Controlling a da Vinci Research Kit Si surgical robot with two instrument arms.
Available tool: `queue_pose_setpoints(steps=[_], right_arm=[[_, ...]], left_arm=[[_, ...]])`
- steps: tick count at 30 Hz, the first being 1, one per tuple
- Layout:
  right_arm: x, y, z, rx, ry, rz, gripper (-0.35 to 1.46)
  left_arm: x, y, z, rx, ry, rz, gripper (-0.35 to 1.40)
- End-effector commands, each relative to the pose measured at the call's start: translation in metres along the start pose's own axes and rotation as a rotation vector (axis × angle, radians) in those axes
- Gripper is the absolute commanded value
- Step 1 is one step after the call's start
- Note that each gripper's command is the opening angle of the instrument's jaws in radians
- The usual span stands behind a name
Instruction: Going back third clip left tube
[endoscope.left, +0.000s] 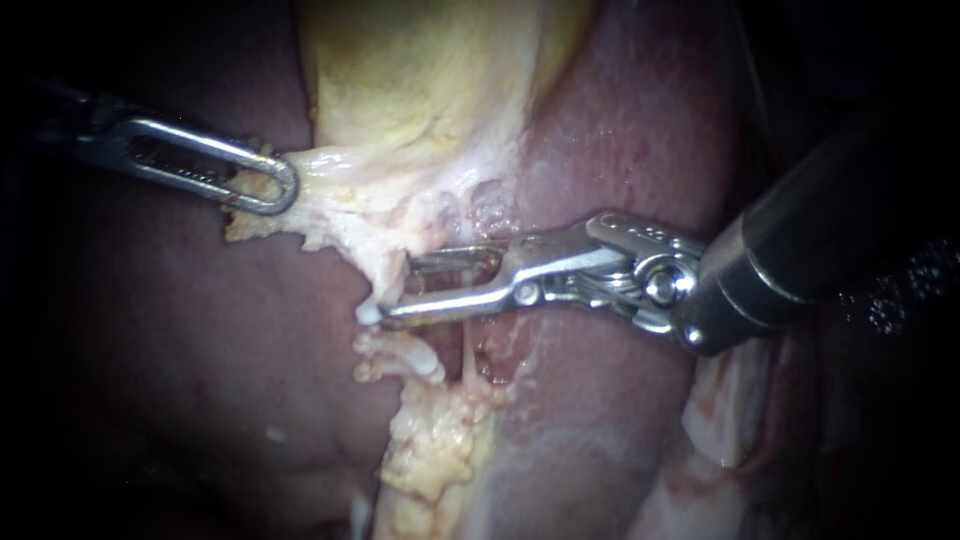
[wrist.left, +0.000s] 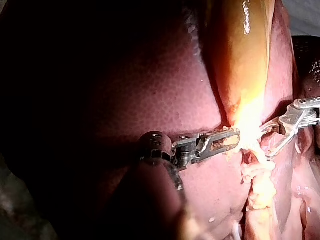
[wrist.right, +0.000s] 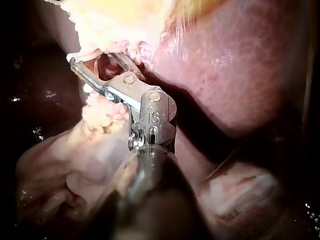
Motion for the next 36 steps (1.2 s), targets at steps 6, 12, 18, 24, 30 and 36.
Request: queue_pose_setpoints(steps=[6,12,18,24,30,36], right_arm=[[-0.0001,-0.0004,-0.0013,0.007,-0.003,-0.045,0.5],[0.0008,-0.001,-0.0033,0.015,-0.003,-0.073,0.5],[0.0019,-0.0018,-0.0055,0.046,-0.01,-0.182,0.5],[0.0016,-0.0032,-0.0081,0.03,-0.004,-0.313,0.5],[0.0011,-0.0046,-0.0108,0.041,-0.006,-0.395,0.5],[0.0014,-0.0058,-0.0128,0.045,-0.011,-0.419,0.5]], left_arm=[[0.0,0.0,0.0,0.0,0.0,0.0,-0.35],[0.0,0.0,0.0,0.0,0.0,0.0,-0.35],[0.0,0.0,0.0,0.0,0.0,0.0,-0.35],[0.0,0.0,0.0,0.0,0.0,0.0,-0.35],[0.0,0.0,0.0,0.0,0.0,0.0,-0.35],[0.0,0.0,0.0,0.0,0.0,0.0,-0.35]])
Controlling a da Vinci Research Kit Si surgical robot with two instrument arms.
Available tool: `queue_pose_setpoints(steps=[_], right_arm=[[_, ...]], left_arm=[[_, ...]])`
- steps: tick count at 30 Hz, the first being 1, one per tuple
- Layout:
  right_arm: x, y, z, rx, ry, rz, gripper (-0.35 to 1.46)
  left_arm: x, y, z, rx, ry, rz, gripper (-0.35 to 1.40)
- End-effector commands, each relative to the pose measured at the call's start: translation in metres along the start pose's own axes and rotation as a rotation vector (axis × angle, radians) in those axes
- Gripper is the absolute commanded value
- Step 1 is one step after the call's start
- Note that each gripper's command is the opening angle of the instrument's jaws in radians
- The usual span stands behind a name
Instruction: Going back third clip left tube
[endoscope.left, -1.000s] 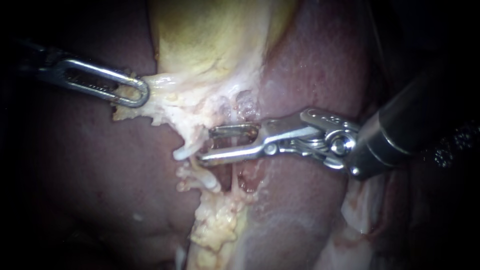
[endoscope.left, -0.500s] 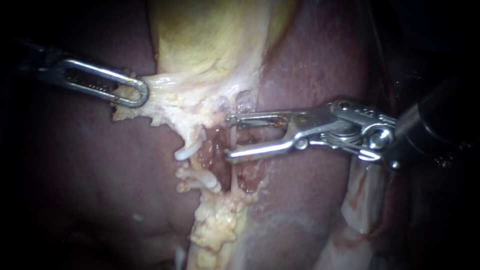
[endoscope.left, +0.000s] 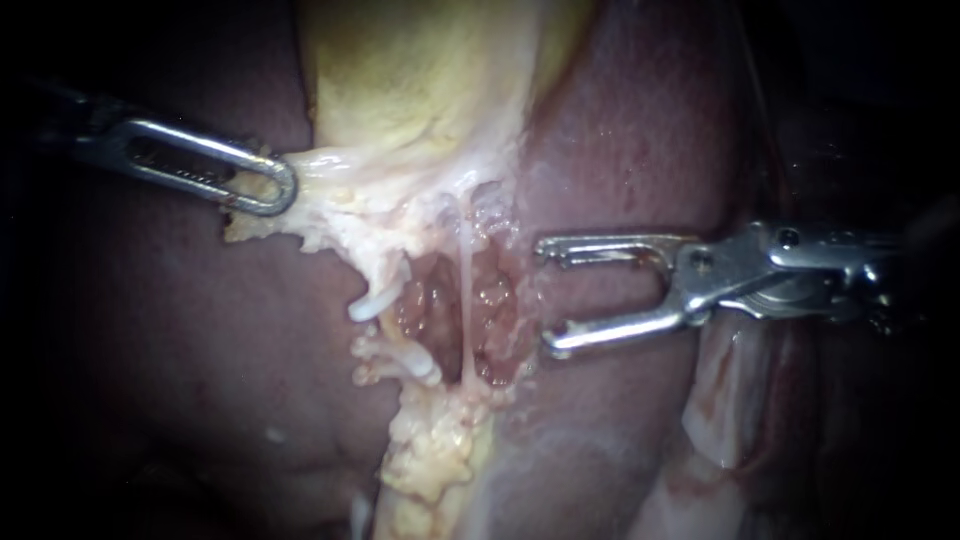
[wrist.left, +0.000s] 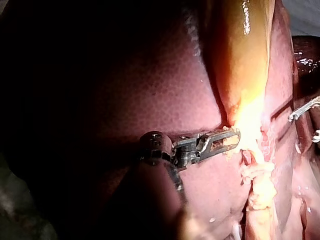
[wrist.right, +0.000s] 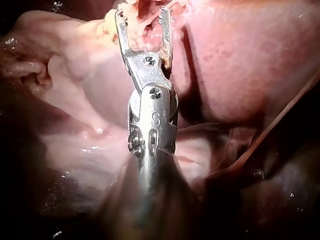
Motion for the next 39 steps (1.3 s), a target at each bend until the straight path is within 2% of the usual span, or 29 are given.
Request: queue_pose_setpoints(steps=[1,14,20,30,39], right_arm=[[0.0001,-0.0001,-0.0002,0.0,-0.002,-0.003,0.5],[0.0011,-0.001,-0.0019,-0.012,-0.011,0.001,0.5],[0.0011,-0.0011,-0.0019,-0.012,-0.011,0.001,0.5],[0.0011,-0.0011,-0.0019,-0.012,-0.011,0.001,0.5],[0.0011,-0.0012,-0.0019,-0.012,-0.011,0.001,0.5]], left_arm=[[0.0,0.0,0.0,0.0,0.0,0.0,-0.35],[0.0001,0.0,0.0003,0.002,0.001,0.0,-0.35],[-0.0001,-0.0004,0.0018,0.011,0.01,0.002,-0.35],[-0.0002,-0.0015,0.0049,0.009,0.003,0.014,-0.35],[-0.0003,-0.0015,0.0055,0.009,0.003,0.015,-0.35]])
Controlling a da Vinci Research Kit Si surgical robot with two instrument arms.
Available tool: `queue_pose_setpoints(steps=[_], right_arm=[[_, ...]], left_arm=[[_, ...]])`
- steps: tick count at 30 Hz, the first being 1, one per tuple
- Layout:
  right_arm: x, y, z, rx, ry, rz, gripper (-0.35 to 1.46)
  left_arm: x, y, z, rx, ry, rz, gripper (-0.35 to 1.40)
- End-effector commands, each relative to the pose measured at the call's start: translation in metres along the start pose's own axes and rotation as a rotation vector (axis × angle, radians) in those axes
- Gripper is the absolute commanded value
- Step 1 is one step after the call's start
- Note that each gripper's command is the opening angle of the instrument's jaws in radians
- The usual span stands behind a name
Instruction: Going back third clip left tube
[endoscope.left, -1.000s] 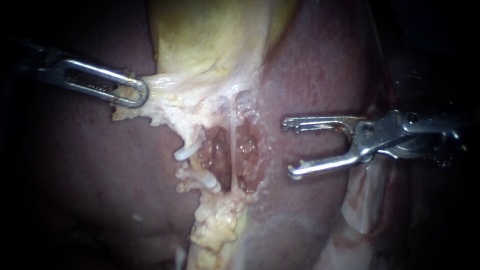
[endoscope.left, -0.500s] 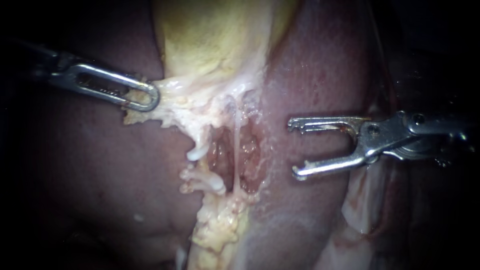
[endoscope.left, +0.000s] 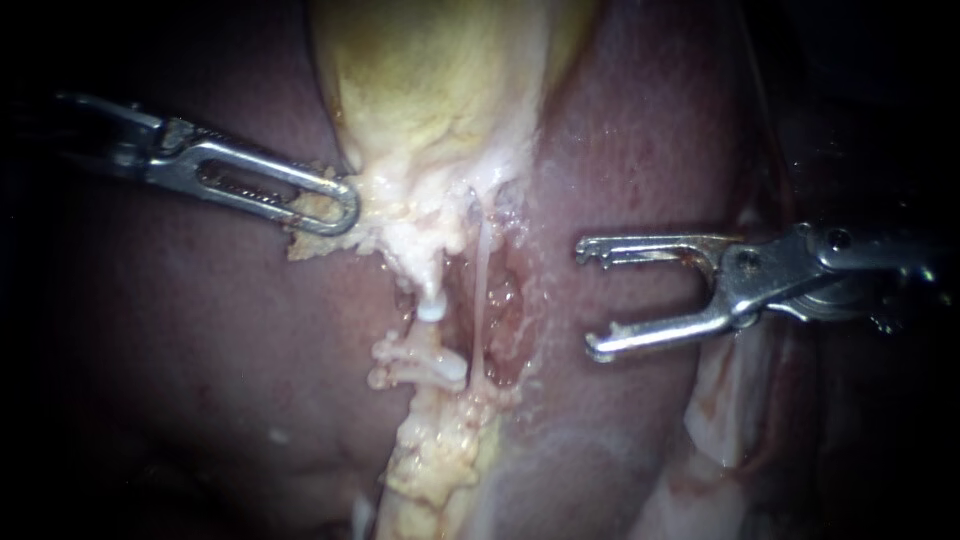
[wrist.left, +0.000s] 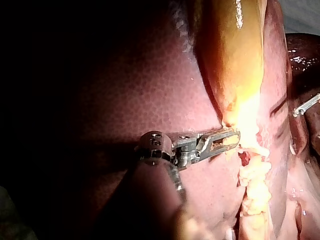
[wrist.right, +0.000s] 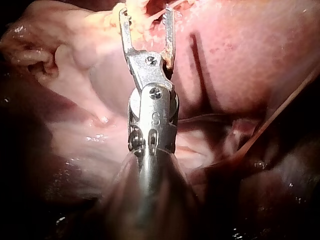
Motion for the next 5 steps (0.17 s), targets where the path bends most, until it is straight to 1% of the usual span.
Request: queue_pose_setpoints(steps=[1,5], right_arm=[[0.0,0.0,0.0,0.0,0.0,0.0,0.5],[0.0,0.0,0.0,0.0,0.0,0.0,0.5]], left_arm=[[0.0,0.0,0.0,0.0,0.0,0.0,-0.35],[0.0,0.0,0.0,0.0,0.0,0.0,-0.35]])
